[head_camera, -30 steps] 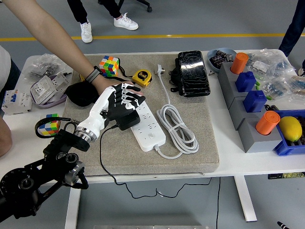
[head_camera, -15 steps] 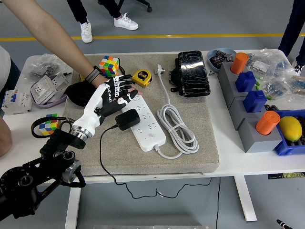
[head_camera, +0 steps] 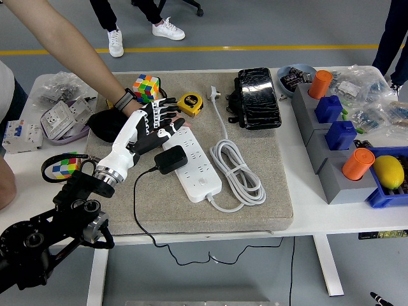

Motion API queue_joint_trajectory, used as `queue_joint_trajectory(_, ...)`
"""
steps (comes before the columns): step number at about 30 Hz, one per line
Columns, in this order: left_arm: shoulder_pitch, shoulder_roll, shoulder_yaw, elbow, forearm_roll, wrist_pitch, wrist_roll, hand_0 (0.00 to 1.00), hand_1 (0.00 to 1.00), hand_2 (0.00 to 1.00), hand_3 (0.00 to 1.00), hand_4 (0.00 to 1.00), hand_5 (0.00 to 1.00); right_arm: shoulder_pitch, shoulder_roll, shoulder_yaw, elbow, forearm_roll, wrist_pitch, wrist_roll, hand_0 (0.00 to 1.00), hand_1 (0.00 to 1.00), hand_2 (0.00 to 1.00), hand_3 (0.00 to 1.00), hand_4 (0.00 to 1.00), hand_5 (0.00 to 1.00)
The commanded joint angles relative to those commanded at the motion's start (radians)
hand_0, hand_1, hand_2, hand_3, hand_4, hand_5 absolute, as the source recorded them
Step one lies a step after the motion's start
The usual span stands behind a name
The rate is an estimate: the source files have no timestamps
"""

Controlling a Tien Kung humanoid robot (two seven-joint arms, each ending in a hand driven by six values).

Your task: Put the plug near the board,insert it into the board,press the button,pull the plug out

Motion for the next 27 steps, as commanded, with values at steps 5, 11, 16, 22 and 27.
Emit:
queue_joint_trajectory(5,-0.002,0.003,0.002,-0.002,0.004,0.000,0.004,0.747,0.752,0.756,0.782,0.915,0.479,0.002,-0.004,-0.005,0.001,0.002,0.001,0.000,0.570,0.640,0.609,0.537,0.921,0.478)
queue_joint_trajectory(11,0.000,0.008,0.008,-0.006,0.009,-0.001,0.008,0.748,0.750,0.755,0.782,0.914,0.479,0.000,-0.007,-0.011,0.001,0.002,0.001,0.000,0.570,0.640,0.609,0.537,0.920,0.479)
queue_joint_trajectory(16,0.002,0.010,-0.003,-0.028,0.044,-0.005,0.029,0.748,0.750,0.755,0.782,0.914,0.479,0.002,-0.009,-0.015,0.003,0.002,0.002,0.001,0.570,0.640,0.609,0.537,0.920,0.479)
queue_joint_trajectory(22,0.001,0.018,-0.015,-0.076,0.146,-0.015,0.102,0.376,0.589,0.657,0.779,0.915,0.483,0.001,-0.013,-0.023,0.003,0.004,0.003,0.000,0.570,0.640,0.610,0.537,0.921,0.479)
queue_joint_trajectory(27,0.006,0.018,-0.043,-0.120,0.292,-0.039,0.228,0.225,0.302,0.473,0.782,0.918,0.484,-0.005,-0.015,-0.025,0.004,0.004,0.004,-0.001,0.568,0.640,0.609,0.537,0.921,0.480)
